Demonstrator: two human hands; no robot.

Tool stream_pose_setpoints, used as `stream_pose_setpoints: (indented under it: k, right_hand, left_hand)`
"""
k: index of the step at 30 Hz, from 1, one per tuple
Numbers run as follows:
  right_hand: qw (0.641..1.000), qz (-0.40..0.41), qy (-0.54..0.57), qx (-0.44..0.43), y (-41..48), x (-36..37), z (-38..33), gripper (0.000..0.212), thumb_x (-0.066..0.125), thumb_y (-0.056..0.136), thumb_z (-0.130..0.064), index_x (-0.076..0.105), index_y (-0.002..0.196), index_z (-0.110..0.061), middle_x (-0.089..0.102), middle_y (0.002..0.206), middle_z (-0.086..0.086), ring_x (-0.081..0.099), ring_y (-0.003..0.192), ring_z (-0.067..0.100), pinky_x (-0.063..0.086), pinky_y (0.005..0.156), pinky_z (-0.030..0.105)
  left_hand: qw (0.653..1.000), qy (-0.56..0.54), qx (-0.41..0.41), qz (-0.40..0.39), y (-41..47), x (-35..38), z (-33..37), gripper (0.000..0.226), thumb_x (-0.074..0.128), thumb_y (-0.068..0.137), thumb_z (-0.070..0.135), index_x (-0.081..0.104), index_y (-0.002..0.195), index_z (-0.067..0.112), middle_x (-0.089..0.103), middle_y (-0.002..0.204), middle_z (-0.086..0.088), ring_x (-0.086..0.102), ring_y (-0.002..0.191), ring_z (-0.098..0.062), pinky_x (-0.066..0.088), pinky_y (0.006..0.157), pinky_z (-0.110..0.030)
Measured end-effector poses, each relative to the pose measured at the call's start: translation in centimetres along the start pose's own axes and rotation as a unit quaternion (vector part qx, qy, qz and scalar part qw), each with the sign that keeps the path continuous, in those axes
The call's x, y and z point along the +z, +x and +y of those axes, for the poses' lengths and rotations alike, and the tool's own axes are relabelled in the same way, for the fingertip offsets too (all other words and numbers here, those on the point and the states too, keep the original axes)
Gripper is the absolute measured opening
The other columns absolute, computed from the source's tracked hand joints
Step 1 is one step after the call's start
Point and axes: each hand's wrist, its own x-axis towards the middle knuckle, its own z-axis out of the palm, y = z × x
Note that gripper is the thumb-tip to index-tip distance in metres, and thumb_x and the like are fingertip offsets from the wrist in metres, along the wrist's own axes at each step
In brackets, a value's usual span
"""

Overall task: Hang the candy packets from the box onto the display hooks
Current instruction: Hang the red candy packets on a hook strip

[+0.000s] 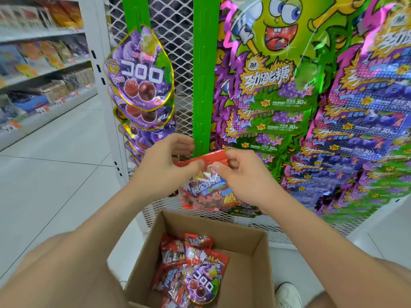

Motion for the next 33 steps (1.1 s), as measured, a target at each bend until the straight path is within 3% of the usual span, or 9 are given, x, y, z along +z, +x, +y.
stream_pose_setpoints:
  k: [2,5,7,9,13,18,25,29,33]
  right_hand:
    - [0.999,0.028,-0.026,0.010,0.4,-0.4,0.3,0.012,0.064,0.104,-0.028,0.073,0.098,-0.025,0.074,0.088,0.019,0.061,0.068,0.036,0.055,0.067,0.046]
    - [0.996,0.067,-0.050,0.028,0.8,-0.7,0.4,0.018,0.064,0.103,-0.024,0.070,0.087,-0.020,0.053,0.053,-0.003,0.036,0.046,0.009,0.035,0.054,0.029]
    - [0.995,0.082,-0.050,0.040,1.0,-0.7,0.4,0.019,0.063,0.103,-0.024,0.071,0.090,-0.012,0.046,0.052,-0.007,0.036,0.045,0.009,0.036,0.053,0.030]
    - [0.995,0.078,-0.049,0.029,1.0,-0.8,0.0,0.020,0.063,0.101,-0.024,0.072,0.092,-0.009,0.058,0.061,0.005,0.043,0.050,0.013,0.042,0.054,0.035]
    - [0.995,0.081,-0.049,-0.006,0.6,-1.0,0.0,0.031,0.063,0.096,-0.037,0.073,0.087,-0.009,0.069,0.073,0.016,0.053,0.057,0.028,0.054,0.064,0.047]
    - [0.996,0.078,0.028,-0.026,-0.2,-0.7,0.0,0.021,0.066,0.101,-0.037,0.078,0.091,-0.021,0.077,0.081,0.008,0.072,0.080,0.035,0.059,0.076,0.057]
    - [0.995,0.091,0.034,-0.018,-0.8,0.8,-1.1,0.025,0.066,0.102,-0.034,0.076,0.088,-0.016,0.076,0.075,0.004,0.070,0.072,0.031,0.058,0.069,0.047]
    - [0.993,0.111,0.030,0.000,-1.2,1.1,-1.8,0.056,0.068,0.101,-0.026,0.043,0.052,-0.023,0.037,0.040,-0.013,0.029,0.043,0.006,0.022,0.048,0.022]
    - [0.994,0.111,0.009,0.023,-1.2,1.3,-2.2,0.066,0.071,0.098,-0.023,0.031,0.045,-0.023,0.023,0.038,-0.013,0.023,0.039,0.009,0.018,0.044,0.024]
  left_hand:
    - [1.000,-0.010,-0.018,0.012,1.4,0.7,-0.4,0.053,0.069,0.086,0.031,0.061,0.138,0.020,0.070,0.128,0.011,0.067,0.117,-0.003,0.054,0.108,-0.039]
    - [0.999,-0.013,-0.011,0.027,2.7,2.2,-0.6,0.046,0.061,0.094,0.009,0.056,0.140,0.013,0.068,0.125,0.008,0.065,0.110,0.002,0.054,0.105,-0.034]
    - [0.999,-0.019,-0.018,0.043,3.3,3.1,-0.6,0.029,0.061,0.099,0.008,0.062,0.125,0.018,0.072,0.111,0.010,0.068,0.100,0.000,0.056,0.096,-0.036]
    - [0.998,-0.025,-0.043,0.047,3.7,3.5,-0.4,0.011,0.064,0.099,0.025,0.069,0.108,0.021,0.075,0.096,0.006,0.070,0.091,-0.014,0.055,0.088,-0.040]
    - [0.996,-0.051,-0.072,0.030,2.8,2.8,0.2,0.037,0.061,0.105,0.036,0.058,0.076,0.013,0.044,0.060,0.015,0.041,0.059,-0.008,0.033,0.065,-0.036]
    - [0.995,-0.068,-0.078,-0.005,1.0,1.3,0.1,0.055,0.057,0.092,0.058,0.068,0.090,0.005,0.051,0.084,0.000,0.048,0.080,-0.012,0.040,0.080,-0.038]
    - [0.993,-0.091,-0.061,-0.037,-0.7,0.6,0.3,0.049,0.066,0.090,0.053,0.067,0.084,0.005,0.060,0.079,-0.023,0.053,0.075,-0.018,0.039,0.074,-0.040]
    - [0.988,-0.117,-0.077,-0.058,-1.0,0.3,0.0,0.048,0.067,0.090,0.053,0.064,0.081,0.006,0.056,0.078,-0.011,0.051,0.077,-0.021,0.037,0.077,-0.041]
    - [0.985,-0.142,-0.079,-0.066,-1.0,0.2,-0.5,0.039,0.065,0.094,0.042,0.069,0.086,0.004,0.062,0.084,-0.027,0.056,0.081,-0.024,0.041,0.082,-0.044]
